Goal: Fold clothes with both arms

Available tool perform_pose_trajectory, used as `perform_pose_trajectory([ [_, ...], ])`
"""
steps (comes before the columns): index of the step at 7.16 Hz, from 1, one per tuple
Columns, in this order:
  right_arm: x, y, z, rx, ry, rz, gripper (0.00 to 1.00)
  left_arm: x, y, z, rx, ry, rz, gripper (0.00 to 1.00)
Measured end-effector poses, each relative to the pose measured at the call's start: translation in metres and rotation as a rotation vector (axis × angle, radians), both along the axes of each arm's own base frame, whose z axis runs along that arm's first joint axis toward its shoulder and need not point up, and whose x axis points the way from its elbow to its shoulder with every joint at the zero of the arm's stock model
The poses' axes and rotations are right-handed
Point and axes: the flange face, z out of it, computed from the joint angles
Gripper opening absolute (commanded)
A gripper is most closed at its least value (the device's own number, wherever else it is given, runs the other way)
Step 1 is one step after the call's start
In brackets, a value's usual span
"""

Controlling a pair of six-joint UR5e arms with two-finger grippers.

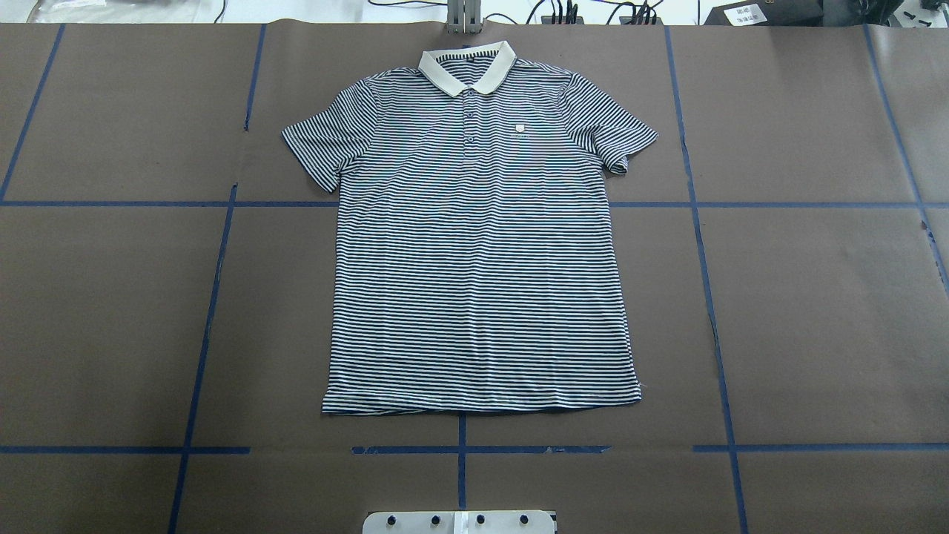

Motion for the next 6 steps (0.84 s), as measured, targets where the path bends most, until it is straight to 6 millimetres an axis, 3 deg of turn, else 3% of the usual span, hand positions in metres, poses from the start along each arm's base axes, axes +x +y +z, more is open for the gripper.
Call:
perform_pose_trajectory([
  [3, -0.0002, 0.0003, 0.0063, -0.014, -0.004, 0.000, 1.00, 0.0013, 0.0006, -0.0047, 0.007, 0.001, 0.002, 1.00],
  [6, -0.0045, -0.0028, 0.0018, 0.011, -0.015, -0.004, 1.00, 0.0017, 0.0028, 0.0033, -0.005, 0.000, 0.005, 1.00],
])
